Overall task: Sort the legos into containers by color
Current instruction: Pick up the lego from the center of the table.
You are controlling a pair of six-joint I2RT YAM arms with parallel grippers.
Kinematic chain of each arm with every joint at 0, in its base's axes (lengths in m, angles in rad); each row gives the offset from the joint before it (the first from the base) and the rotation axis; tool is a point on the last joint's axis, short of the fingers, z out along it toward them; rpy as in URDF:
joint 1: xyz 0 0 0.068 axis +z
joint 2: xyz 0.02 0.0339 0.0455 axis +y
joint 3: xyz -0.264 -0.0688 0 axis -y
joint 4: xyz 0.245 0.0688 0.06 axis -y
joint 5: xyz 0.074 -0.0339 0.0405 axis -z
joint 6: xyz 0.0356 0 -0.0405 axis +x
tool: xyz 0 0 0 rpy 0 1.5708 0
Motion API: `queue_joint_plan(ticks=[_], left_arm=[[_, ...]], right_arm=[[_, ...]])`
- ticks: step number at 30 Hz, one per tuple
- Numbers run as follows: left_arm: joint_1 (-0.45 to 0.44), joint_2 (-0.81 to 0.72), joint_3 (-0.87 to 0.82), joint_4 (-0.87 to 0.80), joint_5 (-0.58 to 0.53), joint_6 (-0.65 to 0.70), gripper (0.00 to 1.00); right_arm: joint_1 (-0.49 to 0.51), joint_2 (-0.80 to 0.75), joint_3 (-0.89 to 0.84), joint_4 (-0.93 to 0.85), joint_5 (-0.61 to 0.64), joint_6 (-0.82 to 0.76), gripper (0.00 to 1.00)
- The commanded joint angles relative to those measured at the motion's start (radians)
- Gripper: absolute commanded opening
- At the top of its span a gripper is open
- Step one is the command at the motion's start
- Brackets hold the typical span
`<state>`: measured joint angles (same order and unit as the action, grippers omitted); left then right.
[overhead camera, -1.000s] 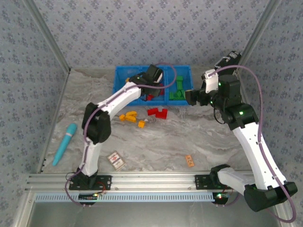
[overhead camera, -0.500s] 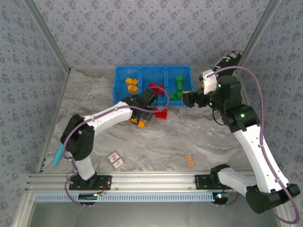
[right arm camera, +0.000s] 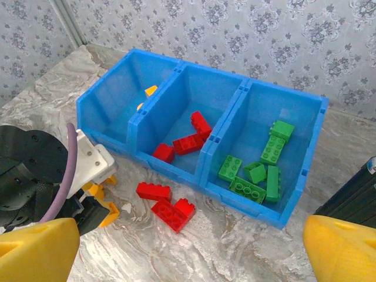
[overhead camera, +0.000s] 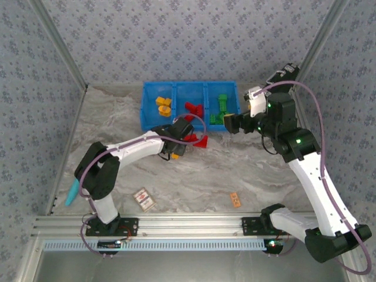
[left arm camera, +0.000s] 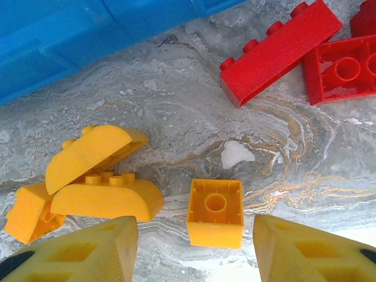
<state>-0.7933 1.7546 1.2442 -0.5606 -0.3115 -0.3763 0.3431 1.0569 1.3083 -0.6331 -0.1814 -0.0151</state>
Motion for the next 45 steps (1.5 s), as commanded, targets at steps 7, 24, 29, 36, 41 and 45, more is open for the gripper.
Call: queue_joint_plan(ticks=[7,24,29,36,41,45], left_arm=[[-0.003,0.038,-0.020,0.033,-0.002,-0.029,0.55],[-0.004,0.107,-0.040,0.068,0.015,-0.047,0.55],[-0.003,0.136,-0.040,0.078,0.017,-0.044,0.55],[-0.004,0.162,-0.041,0.092,0.034,-0.050,0.51],[-0.004,0.175,-0.040,0.097,0.044,-0.051,0.46],[-0.004,0.175,-0.038,0.097,0.044,-0.050,0.40]], right_arm=[[0.008,0.008,0.026,-0.013,-0.021,-0.005,1.00],[0.010,0.022,0.020,-0.008,-0.003,-0.012,1.00],[0.009,0.023,0.019,-0.010,0.005,-0.014,1.00],[0.009,0.025,0.013,-0.005,0.014,-0.017,1.00],[0.008,0.028,0.010,-0.004,0.020,-0.020,1.00],[0.008,0.031,0.005,0.002,0.025,-0.022,1.00]])
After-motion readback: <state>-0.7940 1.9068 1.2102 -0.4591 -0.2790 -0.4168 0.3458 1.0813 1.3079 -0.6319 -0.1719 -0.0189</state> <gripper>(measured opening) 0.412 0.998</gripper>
